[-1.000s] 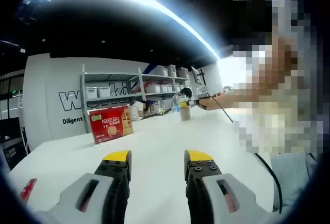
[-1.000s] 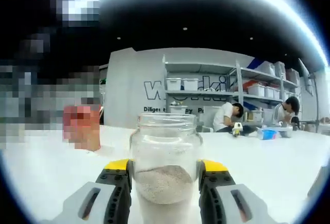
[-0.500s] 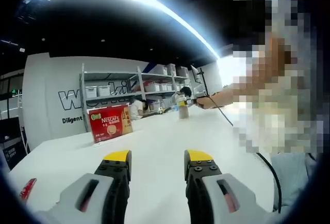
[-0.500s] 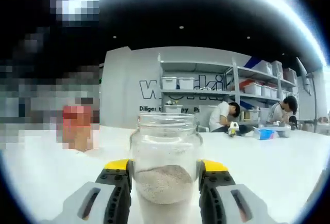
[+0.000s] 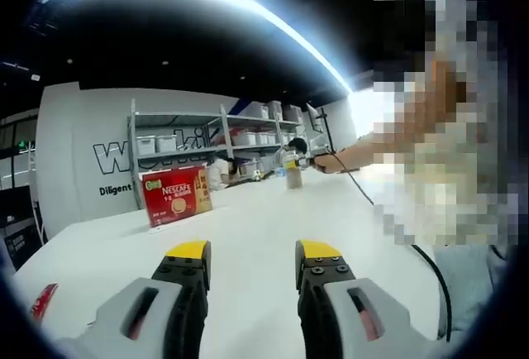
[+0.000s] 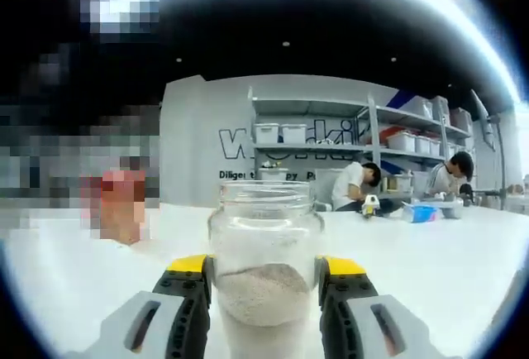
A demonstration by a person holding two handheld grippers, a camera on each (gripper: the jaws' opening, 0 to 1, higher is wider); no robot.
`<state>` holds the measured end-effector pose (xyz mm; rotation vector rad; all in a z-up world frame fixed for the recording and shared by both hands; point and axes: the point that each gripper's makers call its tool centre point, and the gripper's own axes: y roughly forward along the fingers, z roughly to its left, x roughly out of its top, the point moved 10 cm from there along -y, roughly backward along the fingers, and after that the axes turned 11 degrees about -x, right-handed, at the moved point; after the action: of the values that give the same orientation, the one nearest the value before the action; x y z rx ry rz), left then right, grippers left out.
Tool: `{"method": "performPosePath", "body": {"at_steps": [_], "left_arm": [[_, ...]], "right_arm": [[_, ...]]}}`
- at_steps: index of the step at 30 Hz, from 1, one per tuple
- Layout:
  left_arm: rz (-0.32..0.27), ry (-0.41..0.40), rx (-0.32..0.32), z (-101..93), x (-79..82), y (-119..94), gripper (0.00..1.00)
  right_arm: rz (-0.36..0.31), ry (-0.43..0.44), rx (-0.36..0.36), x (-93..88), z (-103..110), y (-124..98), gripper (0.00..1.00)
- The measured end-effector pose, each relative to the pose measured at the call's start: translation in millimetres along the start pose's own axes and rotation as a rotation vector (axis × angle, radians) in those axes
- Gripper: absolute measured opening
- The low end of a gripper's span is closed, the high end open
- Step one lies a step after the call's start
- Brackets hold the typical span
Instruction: Tear open the coffee pouch, take out the coffee, and pour the coffee from the pouch into the cup
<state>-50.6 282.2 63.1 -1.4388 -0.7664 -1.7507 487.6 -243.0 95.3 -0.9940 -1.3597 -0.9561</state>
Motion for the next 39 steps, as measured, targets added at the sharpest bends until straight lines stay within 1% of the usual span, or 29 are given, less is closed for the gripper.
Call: {"method": "performPosePath", "body": {"at_steps": [6,8,11,13,14,16,18,21,23,25,27,29,30,31,33,34,37,38,39], "left_arm": [[0.0,-0.005,-0.006,-0.2,0.2,0,0.43],[0.001,-0.006,-0.006,-0.2,0.1,0,0.43],[0.006,-0.012,0.0,0.6,-0.6,0,0.45],[0.01,-0.014,0.008,1.4,-1.0,0,0.47],[0.005,-0.021,0.023,3.3,-1.0,-1,0.47],[0.005,-0.046,0.03,5.5,-1.8,-2,0.49],[0.011,-0.058,0.038,6.4,-3.1,-1,0.5],[0.004,-0.086,0.064,10.2,-3.6,-2,0.51],[-0.029,-0.137,0.087,15.4,-2.6,-6,0.51],[-0.035,-0.15,0.094,17.3,-2.1,-7,0.51],[-0.039,-0.161,0.101,18.1,-1.4,-7,0.52],[-0.045,-0.17,0.115,18.5,0.0,-8,0.53],[-0.046,-0.174,0.118,18.4,1.7,-8,0.54],[-0.046,-0.178,0.121,18.2,4.5,-8,0.55],[-0.044,-0.178,0.126,17.7,8.3,-9,0.56],[-0.046,-0.168,0.138,17.4,15.4,-11,0.56],[-0.05,-0.17,0.151,18.1,24.0,-14,0.57],[-0.053,-0.169,0.159,18.0,28.1,-16,0.57],[-0.055,-0.169,0.164,17.5,30.8,-18,0.57]], "right_arm": [[0.007,0.001,0.001,0.5,0,0,0.52],[0.01,0.019,0.005,0.0,0,-1,0.53],[-0.01,0.039,-0.005,3.3,2,-6,0.61],[-0.02,0.037,-0.012,5.4,3,-10,0.61],[-0.026,0.037,-0.012,7.8,5,-13,0.61],[-0.04,0.033,-0.009,12.2,11,-23,0.61],[-0.043,0.027,-0.022,15.9,17,-34,0.61],[-0.04,0.012,-0.031,18.8,25,-50,0.6],[-0.041,0.002,-0.027,19.9,37,-73,0.6],[-0.041,0.009,-0.017,19.4,44,-85,0.59],[-0.066,0.081,0.023,18.9,60,-111,0.59],[-0.066,0.082,0.047,17.8,68,-124,0.59],[-0.069,0.085,0.048,17.3,74,-135,0.59],[-0.082,0.086,0.07,16.9,84,-148,0.59],[-0.081,0.087,0.082,16.0,93,-161,0.58],[-0.082,0.088,0.117,14.3,107,-181,0.58],[-0.082,0.089,0.138,11.5,121,-204,0.58],[-0.079,0.092,0.152,9.7,131,-220,0.58],[-0.081,0.092,0.156,9.0,135,-226,0.58]]}}
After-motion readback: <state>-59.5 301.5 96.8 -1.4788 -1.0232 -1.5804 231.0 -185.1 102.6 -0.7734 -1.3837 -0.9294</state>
